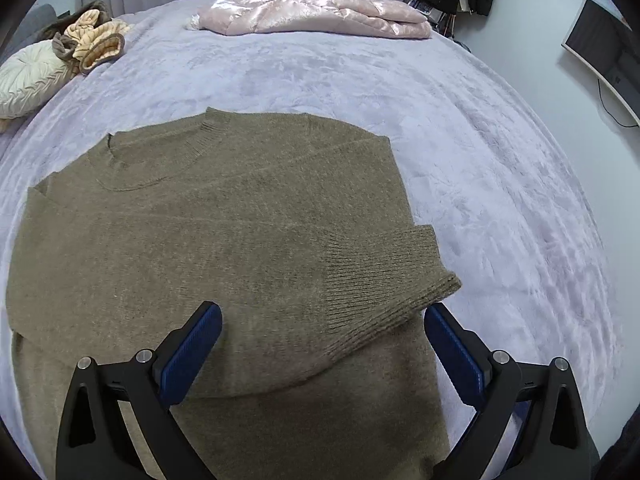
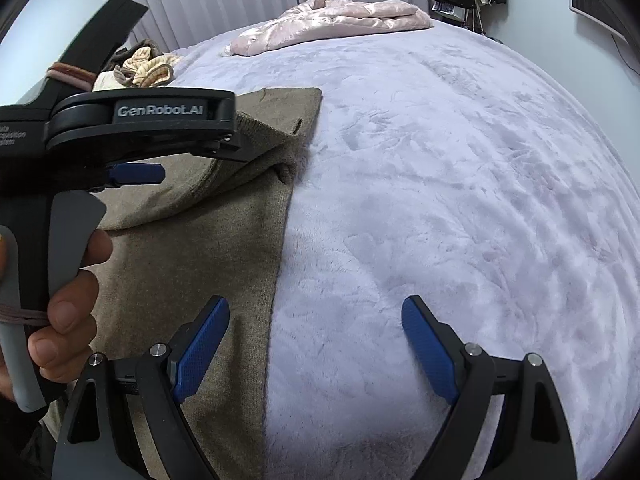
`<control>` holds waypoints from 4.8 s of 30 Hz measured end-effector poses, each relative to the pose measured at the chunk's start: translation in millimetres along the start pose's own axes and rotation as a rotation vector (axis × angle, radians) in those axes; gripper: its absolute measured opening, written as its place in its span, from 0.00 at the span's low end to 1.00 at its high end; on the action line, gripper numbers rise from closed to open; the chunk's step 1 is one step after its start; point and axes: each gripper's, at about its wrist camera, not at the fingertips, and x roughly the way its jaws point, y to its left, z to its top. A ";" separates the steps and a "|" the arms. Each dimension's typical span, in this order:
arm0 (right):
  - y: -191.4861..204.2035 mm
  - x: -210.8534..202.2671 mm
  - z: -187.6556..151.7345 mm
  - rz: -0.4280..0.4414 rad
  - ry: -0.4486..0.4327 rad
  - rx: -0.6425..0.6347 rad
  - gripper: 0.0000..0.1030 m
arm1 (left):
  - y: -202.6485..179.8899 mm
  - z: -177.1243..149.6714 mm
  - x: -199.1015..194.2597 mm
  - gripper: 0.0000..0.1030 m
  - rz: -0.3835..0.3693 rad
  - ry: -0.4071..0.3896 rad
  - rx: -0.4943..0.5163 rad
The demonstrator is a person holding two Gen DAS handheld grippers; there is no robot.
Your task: Fold small clothes
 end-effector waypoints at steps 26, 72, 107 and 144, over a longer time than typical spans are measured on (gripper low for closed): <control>21.9 72.4 94.7 0.241 0.066 0.304 0.55 | 215.2 -32.2 -8.9 0.99 0.207 -0.007 -0.224; 116.8 89.8 89.8 -0.009 0.035 -0.161 0.70 | 243.8 -37.7 -11.8 0.99 0.173 -0.019 -0.113; 179.8 -32.9 -122.4 0.216 0.066 -0.752 0.77 | 140.1 -234.0 -108.3 0.99 0.045 -0.008 0.225; 28.9 -75.0 -155.4 0.177 0.092 -0.323 0.82 | 256.6 -295.6 -128.3 1.00 -0.043 0.065 -0.116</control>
